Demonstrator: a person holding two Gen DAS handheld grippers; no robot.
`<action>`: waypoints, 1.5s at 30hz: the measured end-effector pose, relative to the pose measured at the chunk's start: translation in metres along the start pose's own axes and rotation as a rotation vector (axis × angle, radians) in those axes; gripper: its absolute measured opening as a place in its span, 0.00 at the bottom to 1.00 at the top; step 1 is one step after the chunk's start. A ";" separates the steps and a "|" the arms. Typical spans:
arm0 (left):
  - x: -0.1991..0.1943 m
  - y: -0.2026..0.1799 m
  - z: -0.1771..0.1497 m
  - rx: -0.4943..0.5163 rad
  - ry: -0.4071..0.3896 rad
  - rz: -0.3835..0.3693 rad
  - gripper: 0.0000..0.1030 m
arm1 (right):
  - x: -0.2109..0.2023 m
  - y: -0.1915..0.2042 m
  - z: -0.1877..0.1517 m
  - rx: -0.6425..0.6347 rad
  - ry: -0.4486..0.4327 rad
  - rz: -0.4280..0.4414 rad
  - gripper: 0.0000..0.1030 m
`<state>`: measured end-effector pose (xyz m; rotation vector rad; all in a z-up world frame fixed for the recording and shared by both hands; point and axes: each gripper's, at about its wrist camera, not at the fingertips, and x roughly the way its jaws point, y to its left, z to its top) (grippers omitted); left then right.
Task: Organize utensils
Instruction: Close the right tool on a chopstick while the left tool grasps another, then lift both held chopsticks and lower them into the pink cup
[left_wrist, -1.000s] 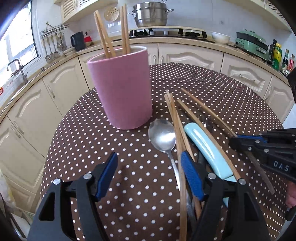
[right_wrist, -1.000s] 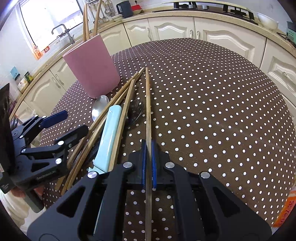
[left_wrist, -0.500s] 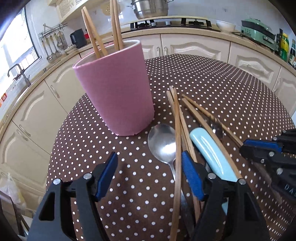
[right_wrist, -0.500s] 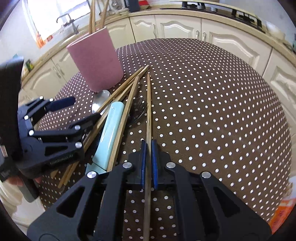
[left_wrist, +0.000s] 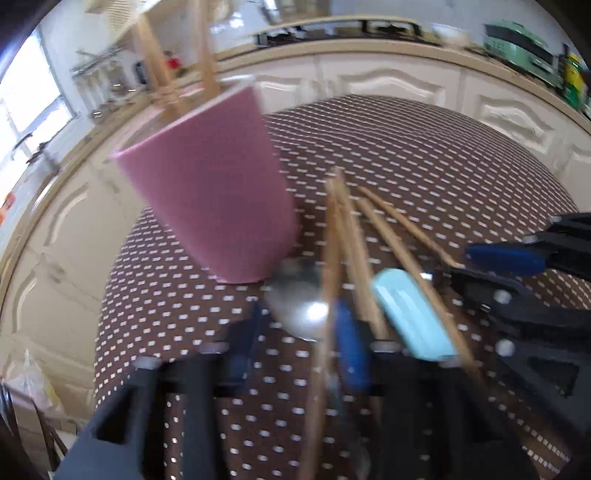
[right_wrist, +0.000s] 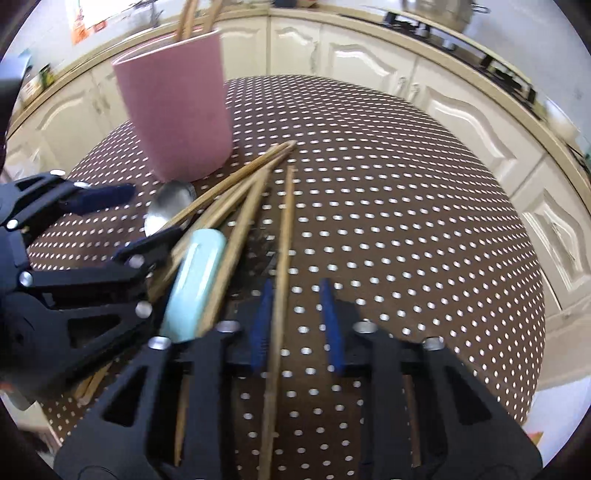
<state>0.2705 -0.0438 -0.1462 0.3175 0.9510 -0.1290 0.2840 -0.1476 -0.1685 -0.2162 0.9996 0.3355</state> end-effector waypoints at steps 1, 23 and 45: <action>0.000 -0.002 0.002 0.012 0.004 0.010 0.33 | 0.000 -0.001 0.000 0.009 0.002 0.009 0.07; -0.036 0.046 -0.036 -0.145 -0.075 -0.206 0.06 | -0.041 -0.022 -0.038 0.188 -0.087 0.063 0.06; -0.126 0.117 -0.026 -0.441 -0.595 -0.128 0.06 | -0.144 -0.012 0.022 0.285 -0.606 0.226 0.05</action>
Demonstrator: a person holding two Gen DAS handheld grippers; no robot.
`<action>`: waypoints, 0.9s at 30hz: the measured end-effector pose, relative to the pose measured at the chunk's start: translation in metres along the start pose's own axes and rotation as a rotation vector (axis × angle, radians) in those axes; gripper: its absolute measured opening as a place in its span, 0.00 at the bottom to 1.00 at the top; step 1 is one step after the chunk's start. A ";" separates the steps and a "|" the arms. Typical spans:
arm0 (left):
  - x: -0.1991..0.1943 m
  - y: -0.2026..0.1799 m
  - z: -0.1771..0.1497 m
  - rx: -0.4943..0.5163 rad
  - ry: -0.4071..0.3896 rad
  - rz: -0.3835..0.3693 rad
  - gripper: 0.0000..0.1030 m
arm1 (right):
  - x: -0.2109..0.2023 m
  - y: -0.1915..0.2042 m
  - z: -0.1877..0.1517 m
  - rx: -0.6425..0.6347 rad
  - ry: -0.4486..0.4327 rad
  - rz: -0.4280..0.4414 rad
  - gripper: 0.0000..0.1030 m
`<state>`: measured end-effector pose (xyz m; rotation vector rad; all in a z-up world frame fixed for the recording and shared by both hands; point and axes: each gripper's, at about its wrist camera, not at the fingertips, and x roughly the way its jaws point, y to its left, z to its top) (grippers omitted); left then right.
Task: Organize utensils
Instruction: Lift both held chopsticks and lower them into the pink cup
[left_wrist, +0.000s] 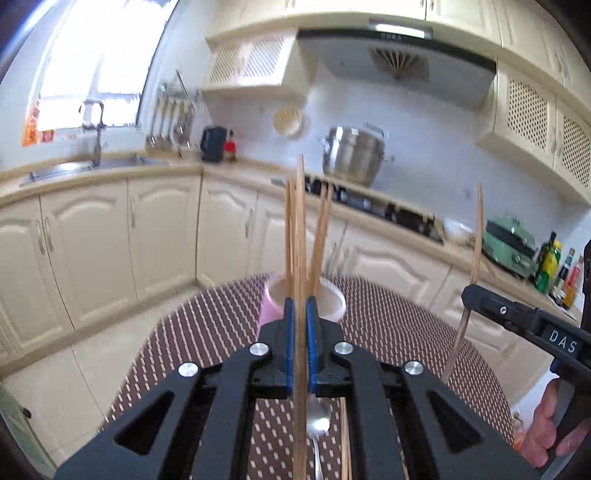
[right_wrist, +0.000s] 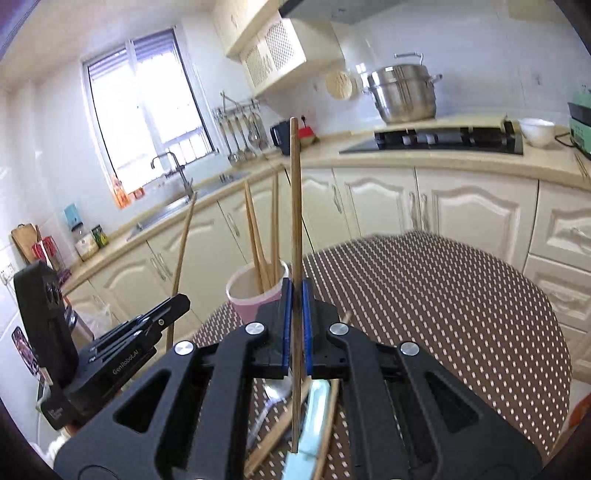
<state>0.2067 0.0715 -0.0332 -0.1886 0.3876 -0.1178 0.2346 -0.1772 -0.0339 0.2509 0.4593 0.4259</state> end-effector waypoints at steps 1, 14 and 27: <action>0.002 -0.002 0.005 0.002 -0.025 0.015 0.06 | 0.002 0.002 0.007 0.003 -0.014 0.010 0.05; 0.026 -0.007 0.069 -0.037 -0.244 0.078 0.06 | 0.025 0.023 0.077 -0.021 -0.143 0.036 0.05; 0.092 0.000 0.077 -0.066 -0.325 0.110 0.06 | 0.091 -0.003 0.096 0.001 -0.131 0.104 0.05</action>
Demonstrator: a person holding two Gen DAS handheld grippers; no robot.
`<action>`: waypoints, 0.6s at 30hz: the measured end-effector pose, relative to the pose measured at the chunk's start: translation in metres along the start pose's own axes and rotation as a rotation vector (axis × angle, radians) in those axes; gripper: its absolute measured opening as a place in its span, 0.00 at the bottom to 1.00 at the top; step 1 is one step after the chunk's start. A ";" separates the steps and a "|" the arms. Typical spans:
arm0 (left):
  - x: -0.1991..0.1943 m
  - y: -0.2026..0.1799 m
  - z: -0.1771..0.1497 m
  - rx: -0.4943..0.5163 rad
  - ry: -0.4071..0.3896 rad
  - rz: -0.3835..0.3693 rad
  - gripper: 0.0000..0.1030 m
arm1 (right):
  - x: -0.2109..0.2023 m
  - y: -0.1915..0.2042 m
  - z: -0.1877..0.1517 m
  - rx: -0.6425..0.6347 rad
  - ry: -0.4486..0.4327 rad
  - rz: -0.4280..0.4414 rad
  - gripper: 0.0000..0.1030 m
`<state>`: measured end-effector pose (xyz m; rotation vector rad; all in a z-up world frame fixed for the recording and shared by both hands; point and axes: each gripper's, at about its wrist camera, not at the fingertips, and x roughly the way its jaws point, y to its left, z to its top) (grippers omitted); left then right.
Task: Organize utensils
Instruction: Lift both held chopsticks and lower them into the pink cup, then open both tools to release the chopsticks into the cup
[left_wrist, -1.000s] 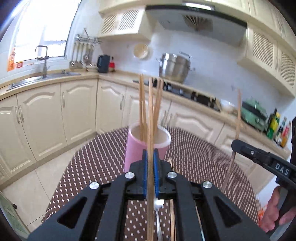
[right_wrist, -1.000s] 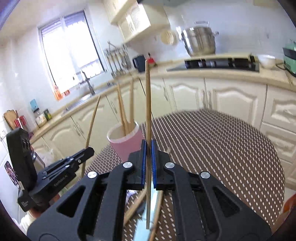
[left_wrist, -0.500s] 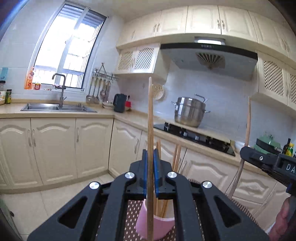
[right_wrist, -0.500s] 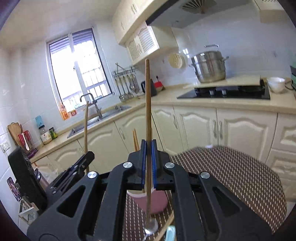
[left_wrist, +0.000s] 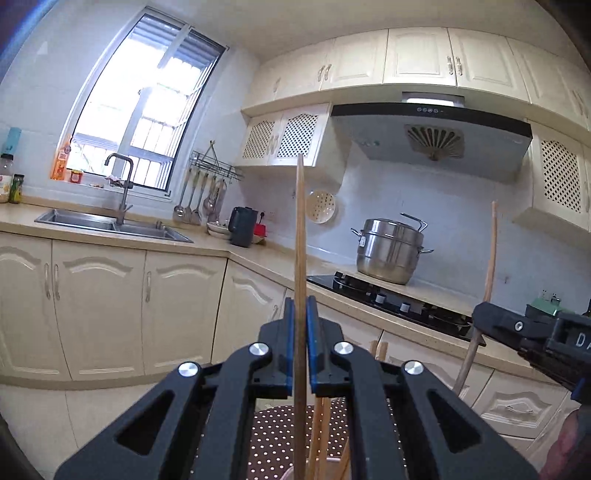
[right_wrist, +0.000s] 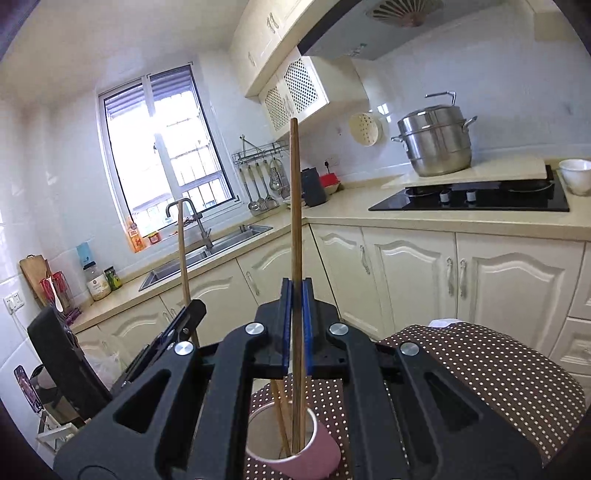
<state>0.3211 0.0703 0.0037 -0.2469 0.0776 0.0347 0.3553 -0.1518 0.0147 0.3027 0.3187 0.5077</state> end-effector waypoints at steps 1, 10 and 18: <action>0.003 0.000 -0.003 0.004 -0.001 0.005 0.06 | 0.004 -0.002 -0.001 0.003 0.008 0.007 0.05; 0.020 0.001 -0.041 0.104 0.038 -0.008 0.06 | 0.031 -0.022 -0.024 0.015 0.110 0.046 0.06; 0.009 0.008 -0.069 0.184 0.142 -0.034 0.11 | 0.043 -0.023 -0.063 0.009 0.259 0.094 0.06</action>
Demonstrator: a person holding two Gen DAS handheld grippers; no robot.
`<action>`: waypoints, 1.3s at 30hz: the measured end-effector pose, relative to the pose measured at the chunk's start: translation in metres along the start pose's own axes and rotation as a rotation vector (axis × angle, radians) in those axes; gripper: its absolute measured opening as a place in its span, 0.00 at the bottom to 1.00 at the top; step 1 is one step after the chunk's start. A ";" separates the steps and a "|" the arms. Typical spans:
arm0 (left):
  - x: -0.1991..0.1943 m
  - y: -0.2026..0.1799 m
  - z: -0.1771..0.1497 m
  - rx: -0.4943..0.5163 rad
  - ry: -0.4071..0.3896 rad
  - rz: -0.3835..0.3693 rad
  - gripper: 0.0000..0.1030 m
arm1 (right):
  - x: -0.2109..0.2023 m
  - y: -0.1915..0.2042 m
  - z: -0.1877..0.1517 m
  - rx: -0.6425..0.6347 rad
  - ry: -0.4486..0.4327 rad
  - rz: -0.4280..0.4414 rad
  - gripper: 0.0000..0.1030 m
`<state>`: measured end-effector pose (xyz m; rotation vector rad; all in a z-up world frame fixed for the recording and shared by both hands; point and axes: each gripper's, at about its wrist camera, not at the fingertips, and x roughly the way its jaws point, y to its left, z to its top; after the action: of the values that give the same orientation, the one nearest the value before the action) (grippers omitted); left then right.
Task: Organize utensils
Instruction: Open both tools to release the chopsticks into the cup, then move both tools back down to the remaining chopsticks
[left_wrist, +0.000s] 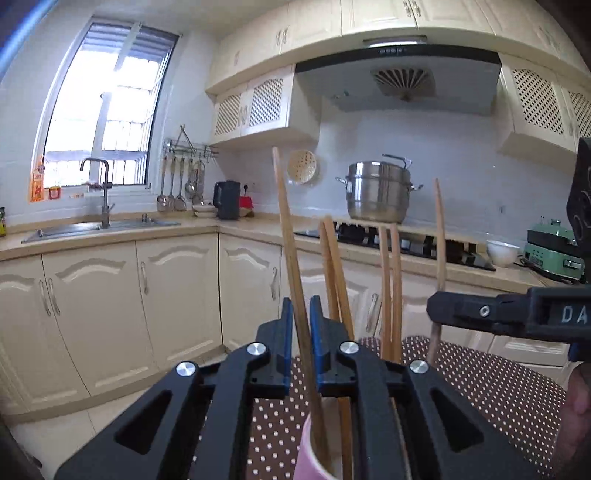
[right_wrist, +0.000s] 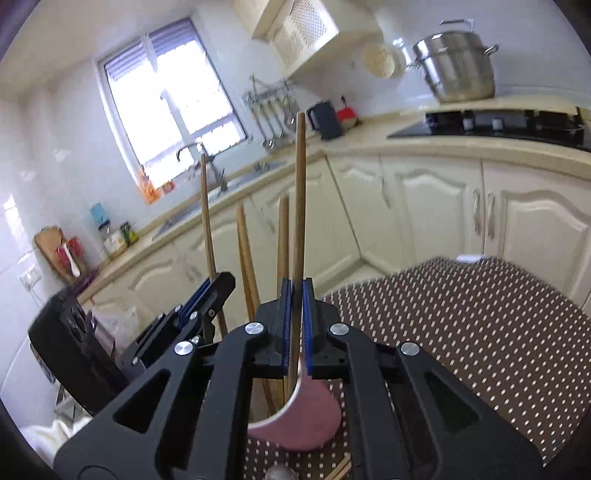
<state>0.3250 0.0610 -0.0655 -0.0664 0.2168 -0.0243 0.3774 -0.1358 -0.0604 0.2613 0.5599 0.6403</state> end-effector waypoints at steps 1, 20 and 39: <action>-0.002 0.001 -0.002 0.002 0.007 -0.001 0.11 | 0.001 0.002 -0.003 -0.007 0.009 0.002 0.06; -0.062 0.006 -0.013 0.054 0.089 -0.018 0.41 | -0.030 0.017 -0.053 0.038 0.088 -0.111 0.07; -0.172 -0.008 0.010 0.033 0.045 -0.121 0.53 | -0.134 0.074 -0.081 -0.039 -0.005 -0.224 0.36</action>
<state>0.1586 0.0593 -0.0183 -0.0459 0.2570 -0.1495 0.2066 -0.1574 -0.0426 0.1605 0.5618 0.4332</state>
